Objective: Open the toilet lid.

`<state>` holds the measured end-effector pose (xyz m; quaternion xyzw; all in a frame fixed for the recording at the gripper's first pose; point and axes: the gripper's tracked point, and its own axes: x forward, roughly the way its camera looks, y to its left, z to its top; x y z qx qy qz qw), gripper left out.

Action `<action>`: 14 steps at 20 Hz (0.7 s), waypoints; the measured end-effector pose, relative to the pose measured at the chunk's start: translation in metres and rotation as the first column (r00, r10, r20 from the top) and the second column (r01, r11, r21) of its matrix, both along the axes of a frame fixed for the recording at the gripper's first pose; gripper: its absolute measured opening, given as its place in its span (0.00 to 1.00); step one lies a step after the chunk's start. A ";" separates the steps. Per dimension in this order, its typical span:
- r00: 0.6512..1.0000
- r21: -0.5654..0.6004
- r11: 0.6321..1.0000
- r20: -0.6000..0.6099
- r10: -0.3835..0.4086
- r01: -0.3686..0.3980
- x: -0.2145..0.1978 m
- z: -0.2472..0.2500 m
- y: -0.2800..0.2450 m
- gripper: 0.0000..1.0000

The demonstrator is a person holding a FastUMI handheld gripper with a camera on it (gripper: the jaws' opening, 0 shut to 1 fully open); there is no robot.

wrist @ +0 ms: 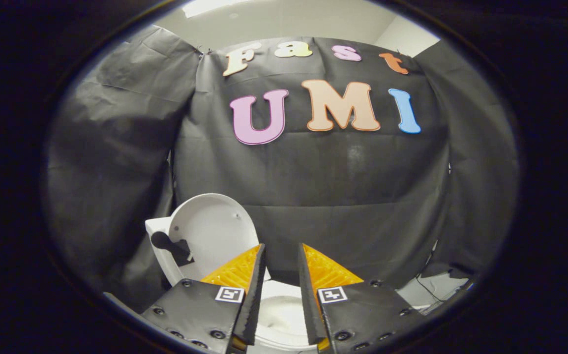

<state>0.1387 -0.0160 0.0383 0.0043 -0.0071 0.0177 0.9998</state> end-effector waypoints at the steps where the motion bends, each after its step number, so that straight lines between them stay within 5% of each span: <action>1: 1.000 -0.009 1.000 -0.009 -0.007 0.007 -0.001 -0.003 -0.016 0.40; 14: 0.983 0.016 0.985 -0.064 -0.169 0.171 -0.062 -0.048 -0.127 0.40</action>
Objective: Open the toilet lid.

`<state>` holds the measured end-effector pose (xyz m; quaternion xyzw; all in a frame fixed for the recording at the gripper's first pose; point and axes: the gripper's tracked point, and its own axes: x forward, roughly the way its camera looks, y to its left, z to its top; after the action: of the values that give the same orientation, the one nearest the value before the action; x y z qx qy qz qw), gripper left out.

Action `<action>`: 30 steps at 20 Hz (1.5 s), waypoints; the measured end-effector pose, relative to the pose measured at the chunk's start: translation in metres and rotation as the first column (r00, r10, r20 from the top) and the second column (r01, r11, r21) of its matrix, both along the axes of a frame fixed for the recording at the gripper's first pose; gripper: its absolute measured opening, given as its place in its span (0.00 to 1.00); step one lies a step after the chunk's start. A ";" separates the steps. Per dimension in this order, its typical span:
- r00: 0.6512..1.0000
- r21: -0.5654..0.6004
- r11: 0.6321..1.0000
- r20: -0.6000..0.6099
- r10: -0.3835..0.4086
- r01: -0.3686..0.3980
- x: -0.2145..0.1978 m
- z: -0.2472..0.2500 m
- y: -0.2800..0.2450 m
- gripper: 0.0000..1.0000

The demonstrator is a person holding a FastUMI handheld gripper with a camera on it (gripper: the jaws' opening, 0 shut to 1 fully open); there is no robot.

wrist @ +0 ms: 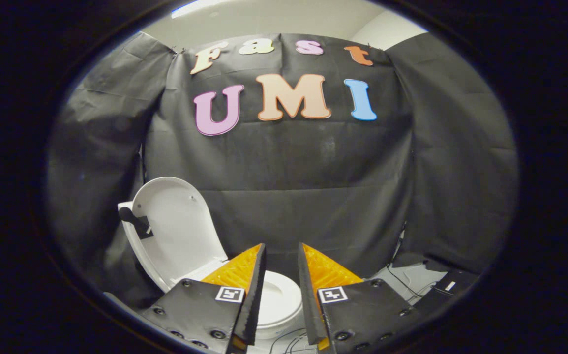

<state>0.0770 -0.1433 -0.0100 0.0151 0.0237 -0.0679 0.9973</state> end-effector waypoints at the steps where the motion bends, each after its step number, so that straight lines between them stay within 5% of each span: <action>1: 1.000 -0.008 1.000 -0.019 -0.002 0.001 -0.004 -0.006 -0.001 0.40; 13: 0.999 -0.060 0.998 -0.007 0.036 -0.036 -0.010 0.001 0.010 0.40; 21: 0.991 -0.042 0.998 -0.122 0.047 -0.052 -0.005 -0.030 0.007 0.41; 25: 0.986 -0.033 0.990 -0.106 0.130 -0.134 -0.017 -0.022 0.027 0.41; 30: 0.987 -0.001 0.991 -0.091 0.134 -0.135 -0.044 -0.015 0.023 0.42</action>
<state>0.0326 -0.1200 -0.0245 0.0067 0.0697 -0.0012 0.9975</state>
